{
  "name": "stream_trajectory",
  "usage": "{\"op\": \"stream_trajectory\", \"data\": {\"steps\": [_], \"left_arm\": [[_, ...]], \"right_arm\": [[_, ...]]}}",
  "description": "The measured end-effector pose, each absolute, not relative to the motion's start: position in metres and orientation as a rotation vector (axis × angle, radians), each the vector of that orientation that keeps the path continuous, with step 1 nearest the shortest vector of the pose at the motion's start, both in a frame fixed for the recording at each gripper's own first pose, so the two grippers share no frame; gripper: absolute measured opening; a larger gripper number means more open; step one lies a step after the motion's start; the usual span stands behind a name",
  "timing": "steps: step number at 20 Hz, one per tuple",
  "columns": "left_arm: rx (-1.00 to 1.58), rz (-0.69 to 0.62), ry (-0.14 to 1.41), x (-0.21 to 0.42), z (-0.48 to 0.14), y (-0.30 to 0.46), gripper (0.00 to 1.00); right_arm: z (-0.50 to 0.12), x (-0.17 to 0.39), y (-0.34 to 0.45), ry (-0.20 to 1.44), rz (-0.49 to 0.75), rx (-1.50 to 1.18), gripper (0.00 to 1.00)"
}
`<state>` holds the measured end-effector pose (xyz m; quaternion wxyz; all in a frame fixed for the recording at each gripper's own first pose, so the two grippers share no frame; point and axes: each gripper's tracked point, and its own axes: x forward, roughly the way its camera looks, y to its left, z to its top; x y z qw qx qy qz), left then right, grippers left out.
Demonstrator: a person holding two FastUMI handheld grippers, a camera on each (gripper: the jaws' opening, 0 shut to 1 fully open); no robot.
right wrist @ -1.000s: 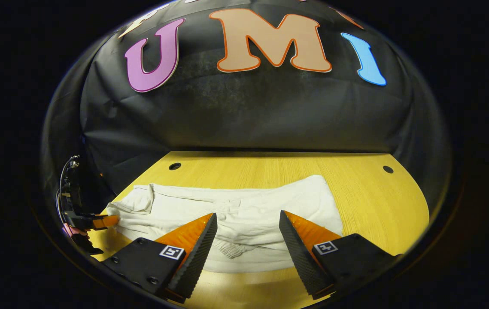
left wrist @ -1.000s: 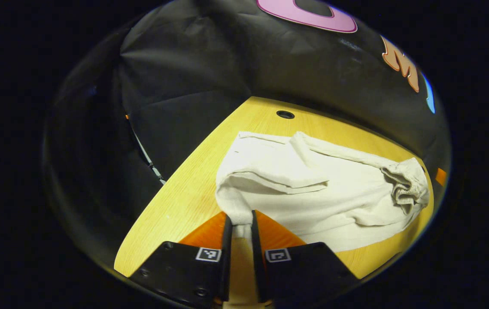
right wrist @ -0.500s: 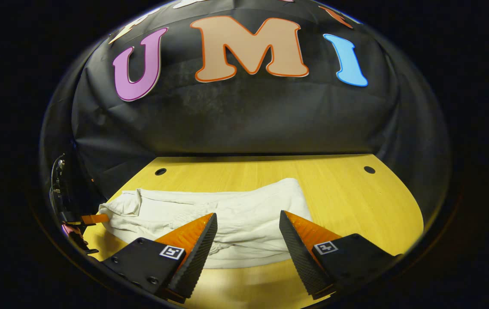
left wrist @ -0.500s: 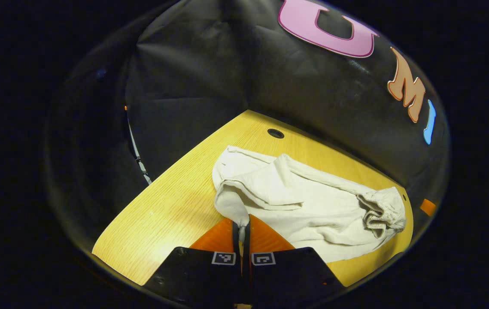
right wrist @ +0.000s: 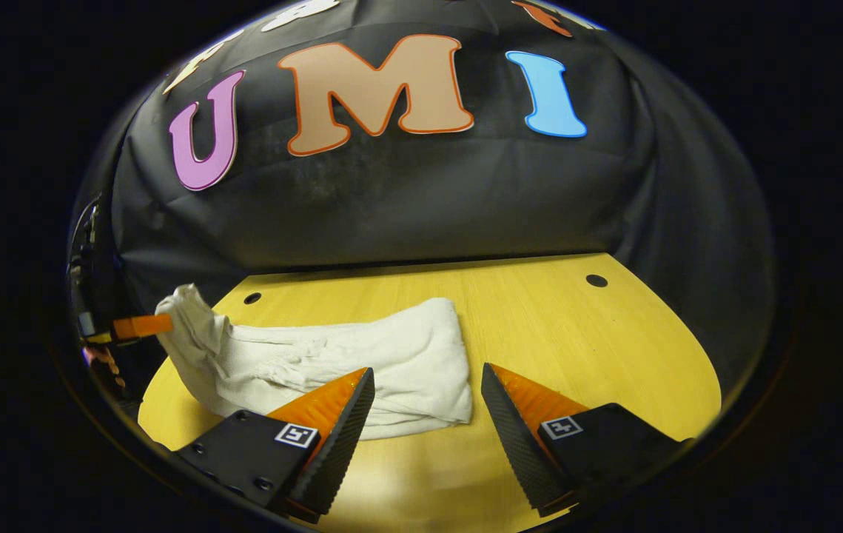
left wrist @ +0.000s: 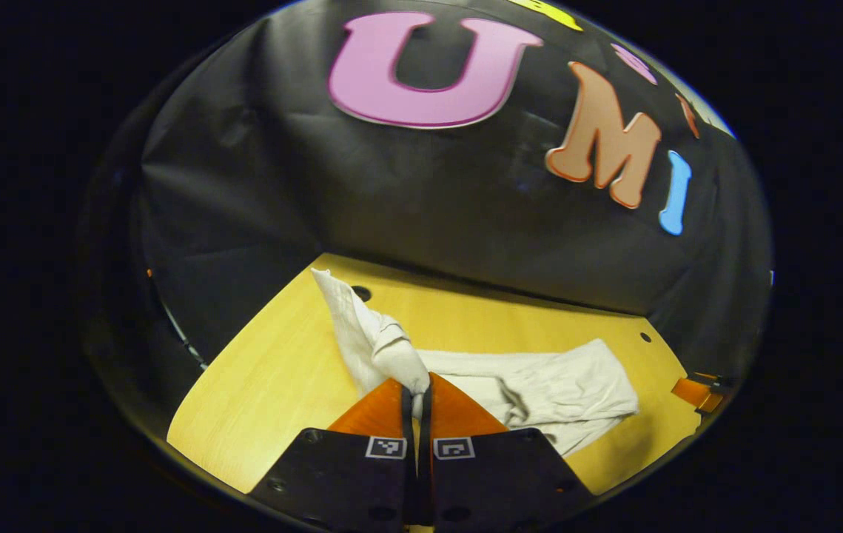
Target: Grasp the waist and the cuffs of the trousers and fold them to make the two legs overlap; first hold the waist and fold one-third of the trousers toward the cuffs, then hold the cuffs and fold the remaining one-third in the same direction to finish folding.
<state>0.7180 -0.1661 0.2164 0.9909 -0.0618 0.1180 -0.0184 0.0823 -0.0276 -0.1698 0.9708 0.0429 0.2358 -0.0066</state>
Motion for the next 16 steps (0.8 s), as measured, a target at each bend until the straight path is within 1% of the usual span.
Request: {"op": "stream_trajectory", "data": {"steps": [4, 9, 13, 16], "left_arm": [[-0.087, -0.147, 0.233, 0.729, 0.229, -0.257, 0.00], [-0.101, -0.256, 0.242, 0.744, 0.237, -0.364, 0.00], [-0.075, -0.288, 0.280, 0.750, 0.219, -0.422, 0.00], [-0.058, -0.302, 0.326, 0.750, 0.193, -0.445, 0.00]], "right_arm": [[-0.165, 0.075, -0.066, 0.475, -0.024, 0.106, 0.93], [-0.163, 0.071, -0.116, 0.479, -0.049, 0.102, 0.94], [-0.165, 0.067, -0.146, 0.485, -0.055, 0.090, 0.94], [-0.167, 0.063, -0.160, 0.492, -0.040, 0.076, 0.94]]}}
